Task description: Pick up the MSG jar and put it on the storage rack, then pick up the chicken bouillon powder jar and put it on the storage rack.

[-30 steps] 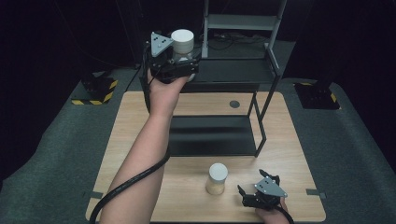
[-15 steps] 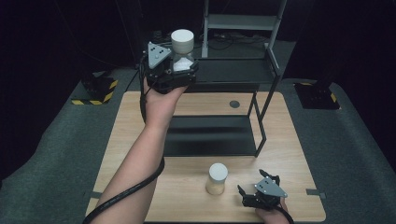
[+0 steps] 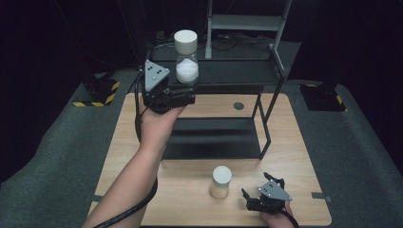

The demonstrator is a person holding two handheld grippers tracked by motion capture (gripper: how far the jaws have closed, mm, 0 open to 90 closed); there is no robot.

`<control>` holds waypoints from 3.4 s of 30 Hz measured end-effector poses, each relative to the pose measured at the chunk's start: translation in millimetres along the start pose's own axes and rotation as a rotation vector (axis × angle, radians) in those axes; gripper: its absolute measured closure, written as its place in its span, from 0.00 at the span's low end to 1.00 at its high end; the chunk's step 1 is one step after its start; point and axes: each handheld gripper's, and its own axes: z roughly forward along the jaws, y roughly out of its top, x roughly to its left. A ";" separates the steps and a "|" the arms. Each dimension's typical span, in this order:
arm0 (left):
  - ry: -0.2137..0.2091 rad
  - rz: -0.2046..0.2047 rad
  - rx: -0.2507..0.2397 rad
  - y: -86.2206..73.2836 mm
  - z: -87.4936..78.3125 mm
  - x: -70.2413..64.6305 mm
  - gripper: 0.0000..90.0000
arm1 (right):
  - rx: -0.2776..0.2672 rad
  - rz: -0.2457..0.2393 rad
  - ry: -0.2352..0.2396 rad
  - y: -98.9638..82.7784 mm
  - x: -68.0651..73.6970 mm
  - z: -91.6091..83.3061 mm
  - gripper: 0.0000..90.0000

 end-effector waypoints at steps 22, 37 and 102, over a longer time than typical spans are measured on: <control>0.010 0.031 0.097 -78.2 -65.4 -2.6 0.00 | 0.003 -0.011 -0.007 0.6 2.1 0.3 0.00; -0.002 0.045 0.176 -157.6 -101.3 0.8 0.00 | 0.023 -0.031 -0.020 4.2 6.0 2.2 0.00; -0.104 0.281 0.505 -242.7 -81.9 -11.1 0.01 | -0.134 -0.017 -0.015 2.8 7.0 -24.2 0.00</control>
